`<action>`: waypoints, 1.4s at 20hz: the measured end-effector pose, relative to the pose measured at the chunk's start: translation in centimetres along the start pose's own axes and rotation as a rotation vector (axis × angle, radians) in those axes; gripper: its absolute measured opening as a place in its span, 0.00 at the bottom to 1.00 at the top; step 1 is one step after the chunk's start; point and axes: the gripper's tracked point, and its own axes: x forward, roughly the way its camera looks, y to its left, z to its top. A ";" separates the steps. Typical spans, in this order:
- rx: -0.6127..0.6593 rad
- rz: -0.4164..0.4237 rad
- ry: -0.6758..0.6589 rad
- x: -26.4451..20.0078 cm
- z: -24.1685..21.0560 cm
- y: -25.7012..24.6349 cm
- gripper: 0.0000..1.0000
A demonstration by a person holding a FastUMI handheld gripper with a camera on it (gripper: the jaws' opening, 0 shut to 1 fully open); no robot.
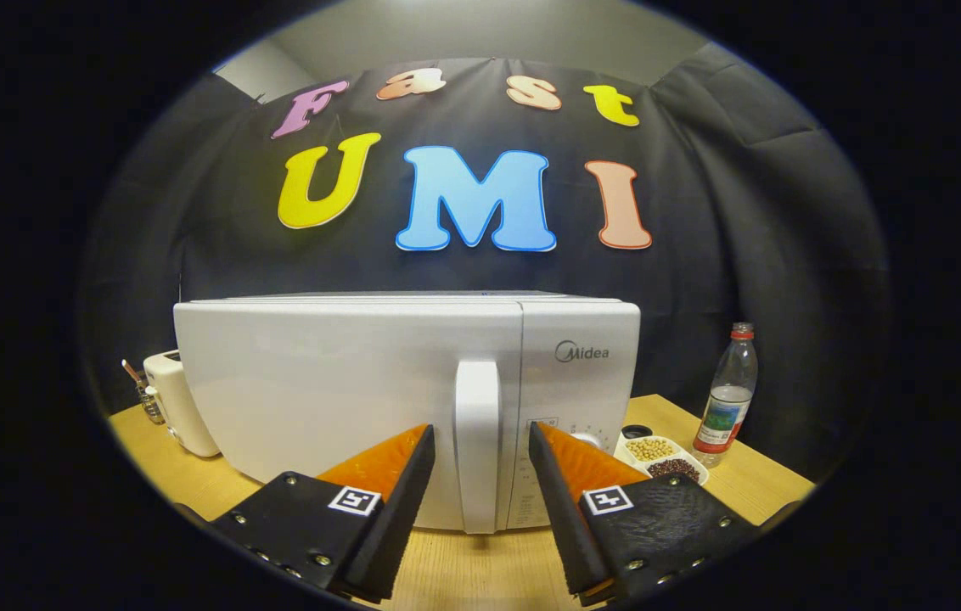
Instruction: Open the microwave, put the food inside, and close the microwave door.
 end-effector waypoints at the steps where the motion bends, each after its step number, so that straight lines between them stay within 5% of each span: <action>1: -0.009 -0.034 0.012 0.0 -0.2 -0.5 0.60; 3: 0.012 -0.041 0.024 0.5 -0.5 -0.3 0.35; 7: 0.048 -0.043 0.043 0.1 -0.4 -0.1 0.17; 13: 0.078 -0.028 0.056 -0.6 -0.6 -0.2 0.12; 28: 0.031 0.200 -0.004 -18.9 -2.5 9.5 0.11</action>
